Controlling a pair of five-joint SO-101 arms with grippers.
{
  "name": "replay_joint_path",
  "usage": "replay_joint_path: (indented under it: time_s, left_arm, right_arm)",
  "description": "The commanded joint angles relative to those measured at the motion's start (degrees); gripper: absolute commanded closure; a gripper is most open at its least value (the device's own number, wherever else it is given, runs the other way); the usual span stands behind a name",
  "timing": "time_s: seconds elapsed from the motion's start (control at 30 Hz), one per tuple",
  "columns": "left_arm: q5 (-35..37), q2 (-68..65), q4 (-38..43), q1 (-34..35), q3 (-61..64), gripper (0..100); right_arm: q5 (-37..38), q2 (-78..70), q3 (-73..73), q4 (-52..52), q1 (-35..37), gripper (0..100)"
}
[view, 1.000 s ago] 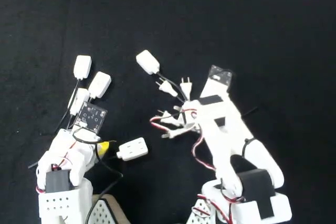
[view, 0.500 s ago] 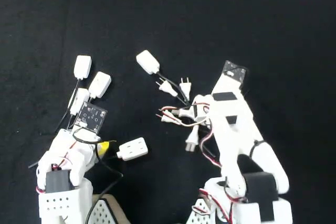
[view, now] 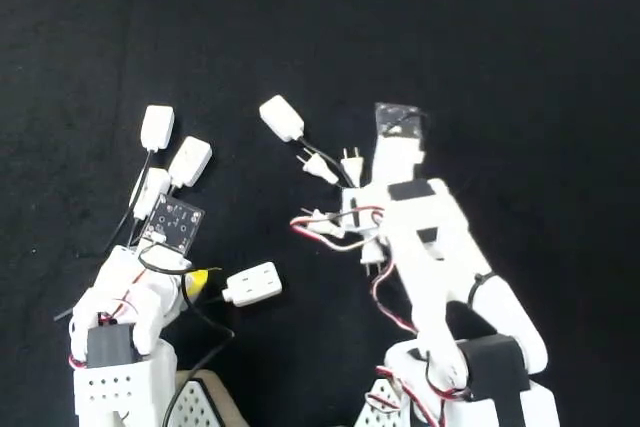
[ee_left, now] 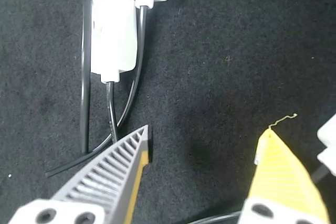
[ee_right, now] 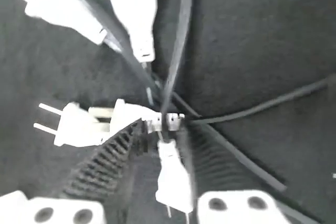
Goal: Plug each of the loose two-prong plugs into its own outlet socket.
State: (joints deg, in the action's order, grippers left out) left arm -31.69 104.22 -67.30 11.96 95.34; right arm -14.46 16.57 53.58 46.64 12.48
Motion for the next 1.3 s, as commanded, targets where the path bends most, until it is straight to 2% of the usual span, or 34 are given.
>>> replay_joint_path:
  time_s: [0.0, 0.2, 0.3, 0.53, 0.7, 1.17, 1.27]
  left_arm:
    - [-0.62, 0.09, -0.35, -0.75, -0.4, 68]
    - [-0.62, 0.09, -0.35, -0.75, -0.4, 68]
    - [-0.62, 0.09, -0.35, -0.75, -0.4, 68]
    - [-0.62, 0.09, -0.35, -0.75, -0.4, 68]
    - [-0.62, 0.09, -0.35, -0.75, -0.4, 68]
    - [-0.62, 0.09, -0.44, -0.75, -0.4, 68]
    - [-0.62, 0.09, -0.44, -0.75, -0.4, 68]
  right_arm:
    - [0.62, 0.92, -0.31, 1.49, 2.11, 77.3]
    - [7.56, 0.92, -5.23, 13.01, 1.85, 77.0]
    - [8.62, 0.57, -7.6, 17.93, 1.85, 77.0]
    - [8.79, 0.48, -7.08, 17.93, 2.02, 85.4]
    - [12.75, 0.48, -5.05, 18.02, 2.2, 85.4]
    - [12.75, 0.4, -2.42, 17.93, 4.13, 85.8]
    - [12.84, 0.31, -2.33, 16.7, 4.57, 89.4]
